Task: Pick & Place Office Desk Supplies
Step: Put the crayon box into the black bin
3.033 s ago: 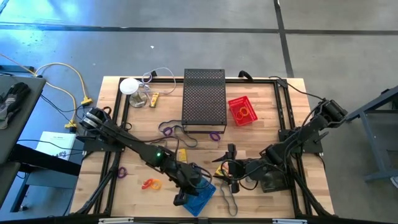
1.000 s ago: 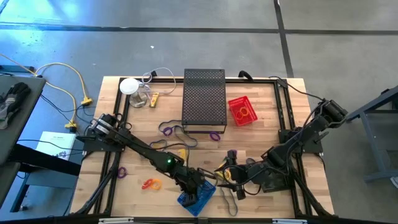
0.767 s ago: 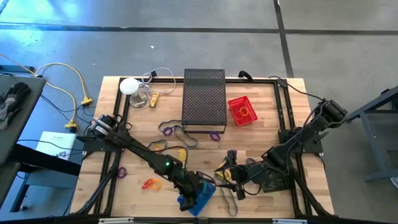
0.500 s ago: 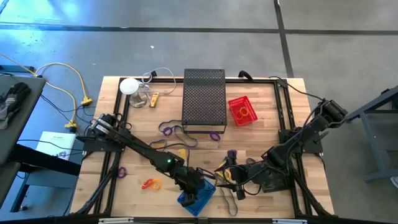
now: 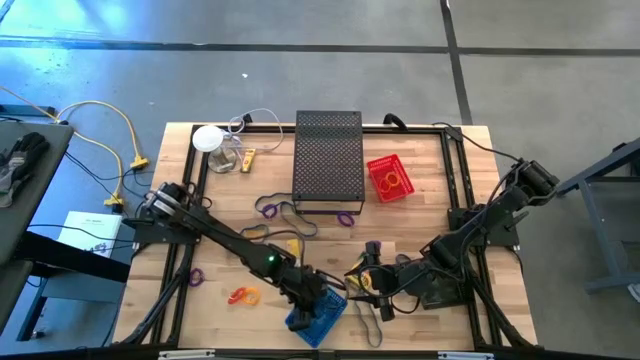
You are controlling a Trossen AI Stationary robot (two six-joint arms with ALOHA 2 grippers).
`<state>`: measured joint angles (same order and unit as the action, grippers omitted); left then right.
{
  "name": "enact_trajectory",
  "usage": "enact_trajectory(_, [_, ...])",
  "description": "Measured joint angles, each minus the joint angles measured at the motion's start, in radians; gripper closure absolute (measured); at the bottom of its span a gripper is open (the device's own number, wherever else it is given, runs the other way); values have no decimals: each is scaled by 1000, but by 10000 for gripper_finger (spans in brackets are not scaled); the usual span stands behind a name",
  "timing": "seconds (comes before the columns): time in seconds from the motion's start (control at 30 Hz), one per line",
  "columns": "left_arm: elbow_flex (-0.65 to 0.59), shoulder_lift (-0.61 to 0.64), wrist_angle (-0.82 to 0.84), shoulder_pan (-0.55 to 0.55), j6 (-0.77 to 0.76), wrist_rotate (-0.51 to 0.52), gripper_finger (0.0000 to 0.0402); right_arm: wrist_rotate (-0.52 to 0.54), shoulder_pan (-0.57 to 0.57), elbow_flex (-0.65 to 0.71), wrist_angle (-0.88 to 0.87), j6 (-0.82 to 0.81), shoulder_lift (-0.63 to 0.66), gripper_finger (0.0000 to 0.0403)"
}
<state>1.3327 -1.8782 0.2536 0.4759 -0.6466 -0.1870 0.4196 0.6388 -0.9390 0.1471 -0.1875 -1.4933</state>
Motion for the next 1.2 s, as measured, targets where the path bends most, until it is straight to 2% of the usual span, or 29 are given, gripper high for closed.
enact_trajectory(0.13, [0, 57, 71, -9, -2, -70, 263, 0, 0, 0, 0, 0, 0, 152])
enact_trajectory(0.23, [0, 112, 200, -17, -2, -68, 263, 0, 0, 0, 0, 0, 0, 152])
enact_trajectory(0.47, [0, 218, 519, -18, -12, 104, 264, 0, 0, 0, 0, 0, 0, 152])
enact_trajectory(0.6, [0, 268, 587, -18, -2, 161, 264, -2, 0, 0, 10, 0, 0, 152])
enact_trajectory(0.83, [-1, 296, 668, -15, 223, 329, 264, -8, 0, 0, 52, 2, 0, 152])
enact_trajectory(1.2, [-9, 275, 720, -38, 355, 358, 264, -8, -19, 0, 52, 8, 0, 152])
